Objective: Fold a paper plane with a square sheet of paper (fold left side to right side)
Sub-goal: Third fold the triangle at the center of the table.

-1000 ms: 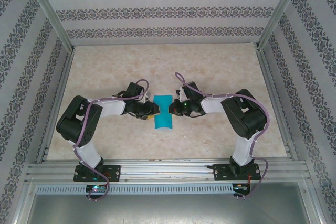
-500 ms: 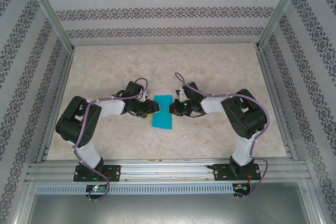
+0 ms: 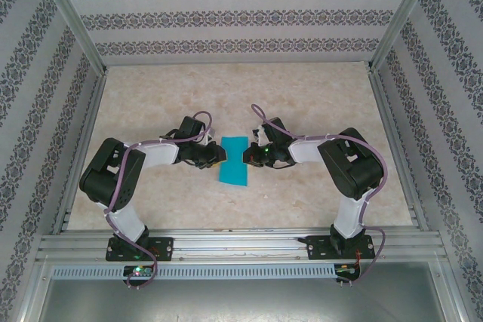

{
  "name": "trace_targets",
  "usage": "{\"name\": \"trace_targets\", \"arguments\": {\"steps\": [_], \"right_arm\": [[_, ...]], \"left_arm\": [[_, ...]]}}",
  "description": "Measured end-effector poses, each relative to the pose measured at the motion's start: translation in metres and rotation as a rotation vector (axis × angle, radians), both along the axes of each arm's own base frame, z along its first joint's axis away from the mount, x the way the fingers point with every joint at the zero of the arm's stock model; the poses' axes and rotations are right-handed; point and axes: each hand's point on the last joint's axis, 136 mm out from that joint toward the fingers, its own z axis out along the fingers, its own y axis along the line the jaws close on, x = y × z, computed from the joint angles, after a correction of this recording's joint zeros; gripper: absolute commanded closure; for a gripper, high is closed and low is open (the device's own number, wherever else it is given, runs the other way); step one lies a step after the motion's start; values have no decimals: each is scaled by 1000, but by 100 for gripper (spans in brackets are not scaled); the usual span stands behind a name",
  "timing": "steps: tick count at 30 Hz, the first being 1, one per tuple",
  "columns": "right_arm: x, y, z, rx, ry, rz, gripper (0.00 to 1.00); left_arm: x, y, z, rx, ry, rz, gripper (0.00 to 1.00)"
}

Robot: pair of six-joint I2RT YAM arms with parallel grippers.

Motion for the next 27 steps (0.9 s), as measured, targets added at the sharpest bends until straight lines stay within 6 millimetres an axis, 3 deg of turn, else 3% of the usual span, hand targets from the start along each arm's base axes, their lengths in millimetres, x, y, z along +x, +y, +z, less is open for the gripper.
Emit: {"name": "trace_targets", "arguments": {"steps": [4, 10, 14, 18, 23, 27], "right_arm": [[0, -1, 1, -1, 1, -2, 97], [1, -9, 4, -16, -1, -4, 77], [5, -15, 19, -29, -62, -8, 64], [5, -26, 45, -44, -177, -8, 58], [-14, -38, 73, -100, -363, 31, 51], [-43, -28, 89, -168, -551, 155, 41]], "left_arm": [[-1, -1, 0, -11, 3, 1, 100], [-5, 0, -4, -15, 24, 13, 100], [-6, 1, -2, -17, 37, 31, 100], [-4, 1, 1, -24, 51, 62, 100], [-3, 1, 5, -27, 68, 105, 100], [-4, -1, 5, -29, 93, 133, 100]]}}
